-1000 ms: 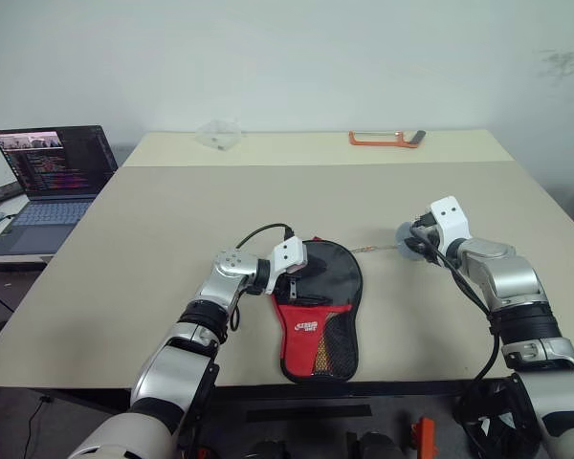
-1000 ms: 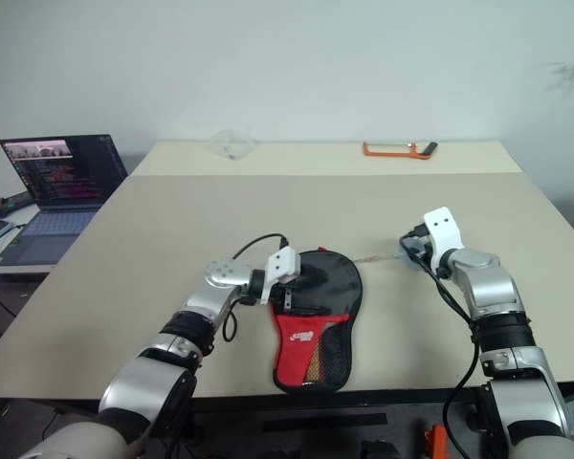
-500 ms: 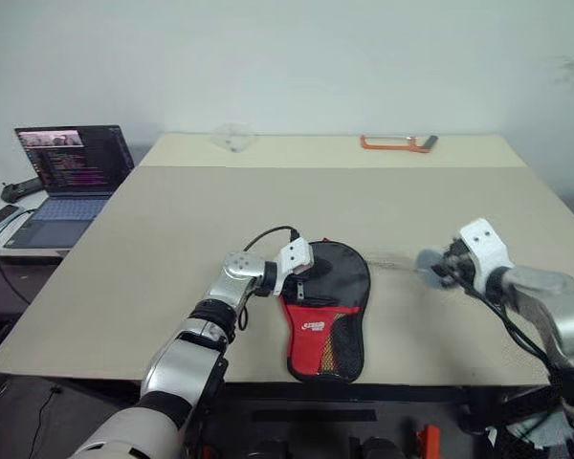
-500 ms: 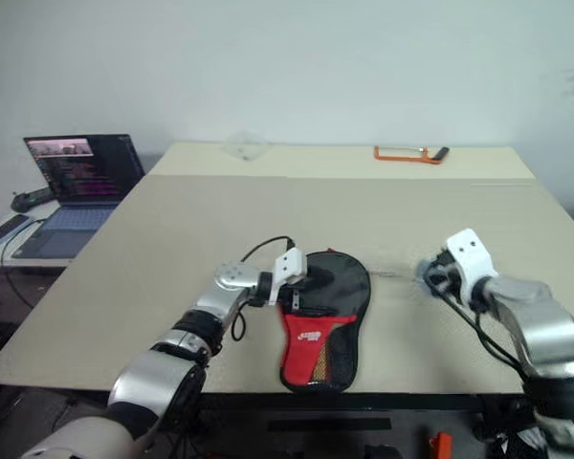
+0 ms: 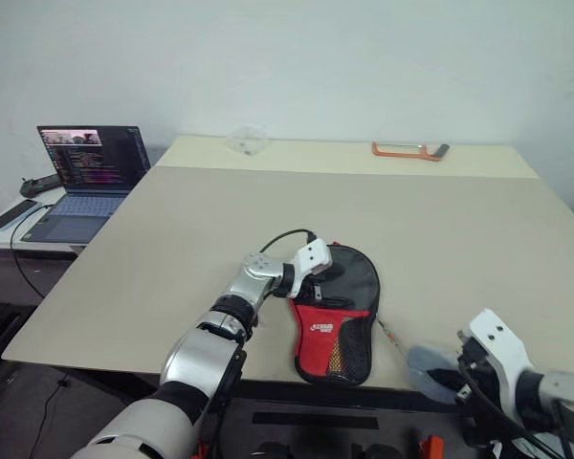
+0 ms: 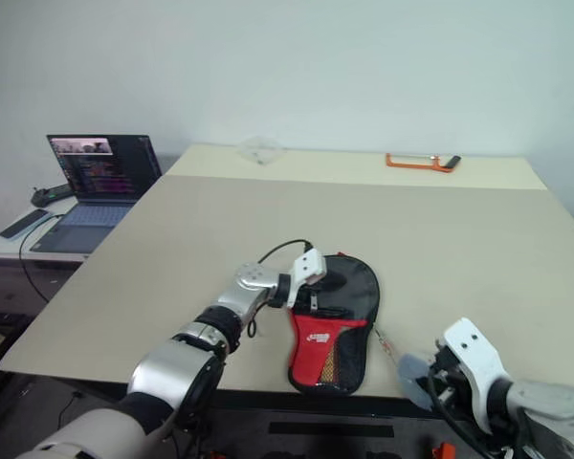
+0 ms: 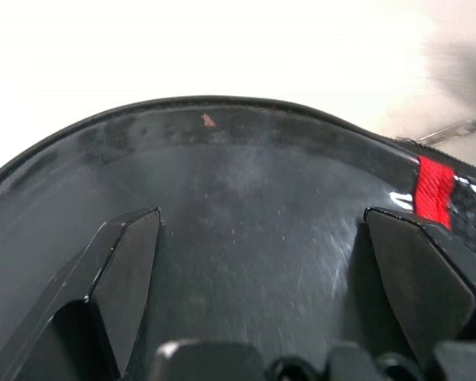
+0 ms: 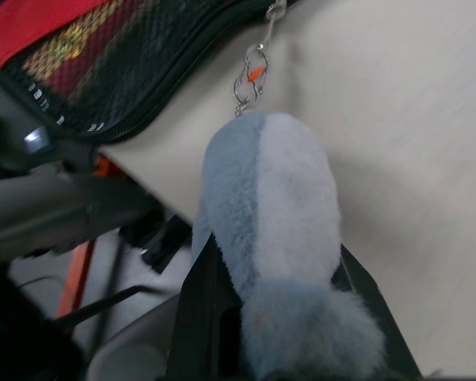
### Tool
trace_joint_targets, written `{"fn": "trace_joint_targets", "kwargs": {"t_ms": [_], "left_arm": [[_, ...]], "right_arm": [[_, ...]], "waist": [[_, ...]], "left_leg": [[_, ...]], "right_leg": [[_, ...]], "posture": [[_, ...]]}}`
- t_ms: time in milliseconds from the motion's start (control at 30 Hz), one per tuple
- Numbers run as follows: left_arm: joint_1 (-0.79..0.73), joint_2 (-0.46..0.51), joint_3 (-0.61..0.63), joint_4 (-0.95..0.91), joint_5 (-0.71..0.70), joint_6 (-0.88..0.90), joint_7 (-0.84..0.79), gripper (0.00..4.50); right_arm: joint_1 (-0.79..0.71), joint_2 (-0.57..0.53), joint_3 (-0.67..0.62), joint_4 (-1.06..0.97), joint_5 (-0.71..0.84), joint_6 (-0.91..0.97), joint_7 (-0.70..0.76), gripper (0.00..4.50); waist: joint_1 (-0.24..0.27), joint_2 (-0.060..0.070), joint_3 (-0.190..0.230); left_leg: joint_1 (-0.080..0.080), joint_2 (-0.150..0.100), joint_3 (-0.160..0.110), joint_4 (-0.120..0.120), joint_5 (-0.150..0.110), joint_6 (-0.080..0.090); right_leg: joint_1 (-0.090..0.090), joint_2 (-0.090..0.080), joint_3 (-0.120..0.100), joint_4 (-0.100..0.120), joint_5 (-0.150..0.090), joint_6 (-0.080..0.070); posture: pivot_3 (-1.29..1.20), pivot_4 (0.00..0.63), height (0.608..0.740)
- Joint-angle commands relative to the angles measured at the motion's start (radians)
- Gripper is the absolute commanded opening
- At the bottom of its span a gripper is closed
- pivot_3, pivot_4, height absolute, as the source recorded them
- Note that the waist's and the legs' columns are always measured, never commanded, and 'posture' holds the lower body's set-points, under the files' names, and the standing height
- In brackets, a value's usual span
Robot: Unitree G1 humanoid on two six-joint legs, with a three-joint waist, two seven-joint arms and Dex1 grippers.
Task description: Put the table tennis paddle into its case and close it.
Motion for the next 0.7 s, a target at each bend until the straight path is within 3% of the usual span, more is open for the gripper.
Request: {"fn": "trace_joint_targets", "kwargs": {"t_ms": [33, 200, 333, 500, 600, 700], "left_arm": [[0.011, -0.031, -0.062, 0.059, 0.088, 0.011, 0.068, 4.50], [0.003, -0.060, -0.075, 0.069, 0.111, 0.003, 0.108, 4.50], [0.006, -0.070, -0.081, 0.072, 0.130, -0.009, 0.117, 4.50], [0.010, -0.067, -0.076, 0.072, 0.136, -0.020, 0.124, 4.50], [0.016, -0.057, -0.076, 0.070, 0.136, -0.029, 0.127, 4.50], [0.035, -0.033, -0.066, 0.066, 0.127, -0.032, 0.132, 4.50]], "right_arm": [[0.206, -0.089, -0.080, -0.029, 0.349, -0.133, -0.131, 0.33], [0.417, -0.273, -0.071, -0.029, 0.744, -0.334, -0.314, 0.33], [0.434, -0.358, -0.007, -0.029, 0.897, -0.368, -0.375, 0.33], [0.311, -0.376, 0.165, -0.029, 0.891, -0.418, -0.468, 0.33], [0.317, -0.399, 0.151, -0.029, 0.884, -0.438, -0.447, 0.33], [0.332, -0.441, 0.034, -0.029, 0.865, -0.451, -0.331, 1.26]], "waist": [[0.010, -0.001, 0.000], [0.011, -0.008, 0.003], [0.008, -0.015, 0.004], [0.006, -0.017, 0.004], [0.006, -0.017, 0.004], [0.006, -0.018, 0.003]], "left_leg": [[0.000, -0.001, 0.000, 0.000, -0.001, 0.001], [0.000, -0.002, 0.002, 0.000, -0.004, 0.004], [0.001, -0.002, 0.003, 0.001, -0.004, 0.005], [0.001, -0.001, 0.002, 0.000, -0.004, 0.005], [0.000, -0.002, 0.002, 0.000, -0.005, 0.005], [0.000, -0.002, 0.003, 0.000, -0.005, 0.005]], "right_leg": [[0.000, -0.001, 0.000, 0.000, 0.000, 0.000], [0.001, -0.004, 0.002, -0.003, -0.001, -0.001], [0.002, -0.004, 0.001, -0.003, -0.003, 0.003], [0.003, -0.003, 0.001, -0.003, -0.004, 0.004], [0.003, -0.004, 0.001, -0.004, -0.002, 0.002], [0.003, -0.003, 0.001, -0.005, -0.002, 0.002]], "posture": [[0.00, 0.150, 0.740], [0.00, 0.150, 0.740], [0.00, 0.150, 0.740], [0.00, 0.150, 0.740], [0.00, 0.150, 0.740], [0.00, 0.150, 0.740]]}}
